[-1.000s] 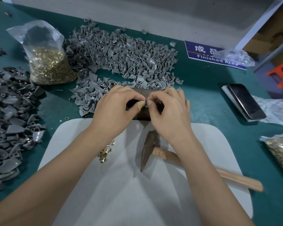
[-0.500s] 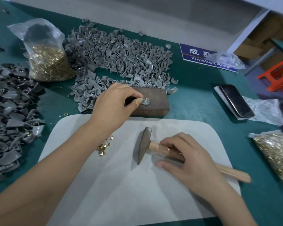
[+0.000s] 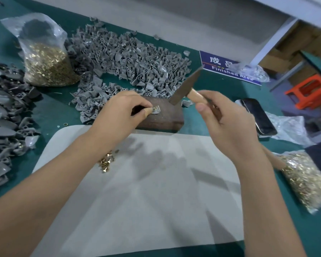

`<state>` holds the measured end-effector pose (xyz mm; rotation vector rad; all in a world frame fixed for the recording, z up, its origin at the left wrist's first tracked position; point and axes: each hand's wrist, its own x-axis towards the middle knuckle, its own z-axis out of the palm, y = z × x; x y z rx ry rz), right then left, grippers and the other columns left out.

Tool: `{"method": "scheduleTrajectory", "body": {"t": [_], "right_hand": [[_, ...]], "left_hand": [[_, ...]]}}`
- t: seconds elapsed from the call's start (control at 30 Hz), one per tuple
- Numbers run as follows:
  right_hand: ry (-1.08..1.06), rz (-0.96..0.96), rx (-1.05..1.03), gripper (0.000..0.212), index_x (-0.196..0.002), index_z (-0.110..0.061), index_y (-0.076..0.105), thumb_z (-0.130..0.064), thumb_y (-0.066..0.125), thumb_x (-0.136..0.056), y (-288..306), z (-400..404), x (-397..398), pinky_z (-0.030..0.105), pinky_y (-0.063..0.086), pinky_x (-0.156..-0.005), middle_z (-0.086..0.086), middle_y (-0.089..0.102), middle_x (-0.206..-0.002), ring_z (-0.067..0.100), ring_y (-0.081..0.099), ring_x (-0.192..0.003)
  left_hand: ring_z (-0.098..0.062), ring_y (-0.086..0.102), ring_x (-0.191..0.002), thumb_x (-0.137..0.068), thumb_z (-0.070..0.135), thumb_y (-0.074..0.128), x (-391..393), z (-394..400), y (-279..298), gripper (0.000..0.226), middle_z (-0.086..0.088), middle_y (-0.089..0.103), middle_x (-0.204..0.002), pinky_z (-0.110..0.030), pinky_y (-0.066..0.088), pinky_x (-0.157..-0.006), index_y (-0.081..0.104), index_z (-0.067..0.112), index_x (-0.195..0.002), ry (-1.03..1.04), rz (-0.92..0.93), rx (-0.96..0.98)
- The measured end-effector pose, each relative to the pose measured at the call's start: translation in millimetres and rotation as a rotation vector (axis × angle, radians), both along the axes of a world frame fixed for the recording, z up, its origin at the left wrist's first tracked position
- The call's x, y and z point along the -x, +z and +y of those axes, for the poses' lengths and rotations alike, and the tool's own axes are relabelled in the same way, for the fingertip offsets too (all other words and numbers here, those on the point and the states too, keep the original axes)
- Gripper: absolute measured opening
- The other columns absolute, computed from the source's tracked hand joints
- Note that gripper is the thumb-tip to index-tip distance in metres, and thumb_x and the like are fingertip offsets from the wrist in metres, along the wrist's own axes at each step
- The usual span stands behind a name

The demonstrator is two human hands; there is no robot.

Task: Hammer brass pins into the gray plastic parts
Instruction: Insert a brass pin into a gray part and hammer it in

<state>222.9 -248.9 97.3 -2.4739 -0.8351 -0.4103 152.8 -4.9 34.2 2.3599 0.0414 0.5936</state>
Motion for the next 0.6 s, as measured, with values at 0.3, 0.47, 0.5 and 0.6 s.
{"method": "scheduleTrajectory", "body": {"t": [0.3, 0.47, 0.5, 0.6], "right_hand": [[-0.076, -0.025, 0.017, 0.029, -0.132, -0.04, 0.056, -0.043, 0.043, -0.107, -30.4, 25.8, -0.5, 0.03, 0.025, -0.068, -0.018, 0.069, -0.117, 0.009, 0.052, -0.104], [-0.067, -0.062, -0.077, 0.03, -0.132, -0.036, 0.065, -0.037, 0.05, -0.106, -33.1, 28.4, 8.8, 0.028, 0.032, -0.065, -0.012, 0.074, -0.108, 0.012, 0.057, -0.098], [-0.069, -0.075, -0.077, 0.03, -0.132, -0.035, 0.065, -0.036, 0.051, -0.106, -33.6, 30.0, 10.3, 0.029, 0.034, -0.063, -0.01, 0.075, -0.104, 0.013, 0.058, -0.094], [-0.093, -0.1, -0.147, 0.03, -0.132, -0.036, 0.065, -0.036, 0.05, -0.106, -32.9, 33.7, 13.5, 0.032, 0.043, -0.061, -0.006, 0.074, -0.098, 0.015, 0.063, -0.085]], "left_hand": [[-0.007, 0.056, -0.09, -0.094, 0.024, 0.071, -3.5, 1.5, -5.4, 0.008, 0.01, 0.068, -0.092, -0.027, 0.048, -0.08, 0.077, 0.023, -0.099, 0.025, -0.02, 0.035], [-0.004, 0.054, -0.09, -0.094, 0.023, 0.071, -3.1, 1.2, -5.8, 0.009, 0.012, 0.068, -0.094, -0.016, 0.042, -0.079, 0.078, 0.022, -0.1, 0.018, -0.02, 0.021], [-0.006, 0.056, -0.092, -0.094, 0.023, 0.071, -3.2, 1.1, -5.9, 0.01, 0.011, 0.069, -0.096, -0.02, 0.044, -0.081, 0.078, 0.022, -0.101, 0.015, -0.019, 0.023], [-0.009, 0.058, -0.096, -0.094, 0.025, 0.071, -3.5, 1.3, -5.9, 0.012, 0.009, 0.07, -0.098, -0.026, 0.046, -0.083, 0.079, 0.022, -0.103, 0.012, -0.018, 0.013]]}}
